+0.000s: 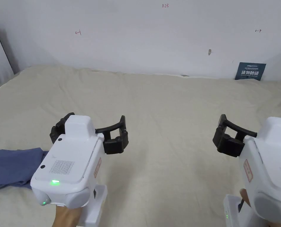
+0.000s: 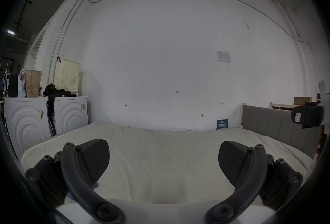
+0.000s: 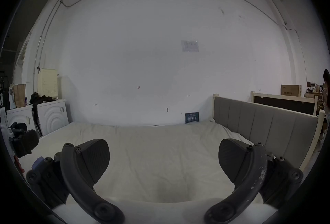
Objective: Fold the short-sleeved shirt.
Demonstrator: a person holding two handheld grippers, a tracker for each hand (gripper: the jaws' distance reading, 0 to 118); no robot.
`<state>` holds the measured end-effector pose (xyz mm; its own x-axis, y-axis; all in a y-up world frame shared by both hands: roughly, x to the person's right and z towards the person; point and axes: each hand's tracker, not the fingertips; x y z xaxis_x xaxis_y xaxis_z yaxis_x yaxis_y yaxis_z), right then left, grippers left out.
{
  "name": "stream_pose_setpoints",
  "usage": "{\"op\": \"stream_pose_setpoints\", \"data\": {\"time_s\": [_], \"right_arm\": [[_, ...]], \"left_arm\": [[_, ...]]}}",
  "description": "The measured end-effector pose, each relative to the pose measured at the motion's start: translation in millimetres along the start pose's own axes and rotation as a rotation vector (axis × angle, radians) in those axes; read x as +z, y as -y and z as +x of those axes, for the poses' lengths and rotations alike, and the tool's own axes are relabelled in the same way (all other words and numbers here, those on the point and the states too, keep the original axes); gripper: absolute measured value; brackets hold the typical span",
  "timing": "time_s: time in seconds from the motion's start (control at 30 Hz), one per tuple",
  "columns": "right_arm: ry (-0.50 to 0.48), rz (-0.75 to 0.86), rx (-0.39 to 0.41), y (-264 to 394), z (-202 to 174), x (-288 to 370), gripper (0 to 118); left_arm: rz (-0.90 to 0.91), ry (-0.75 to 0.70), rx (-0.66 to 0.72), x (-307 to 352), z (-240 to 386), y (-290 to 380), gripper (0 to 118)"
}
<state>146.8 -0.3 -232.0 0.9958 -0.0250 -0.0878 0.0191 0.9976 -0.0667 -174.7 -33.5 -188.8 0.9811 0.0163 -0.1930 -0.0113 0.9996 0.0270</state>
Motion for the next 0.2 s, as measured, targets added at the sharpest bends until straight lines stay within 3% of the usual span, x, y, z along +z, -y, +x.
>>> {"op": "stream_pose_setpoints", "data": {"time_s": [0.2], "right_arm": [[-0.003, 0.057, 0.021, 0.8, 2.1, 3.3, 118]], "left_arm": [[0.007, -0.011, -0.001, 0.4, -1.4, -0.3, 118]]}}
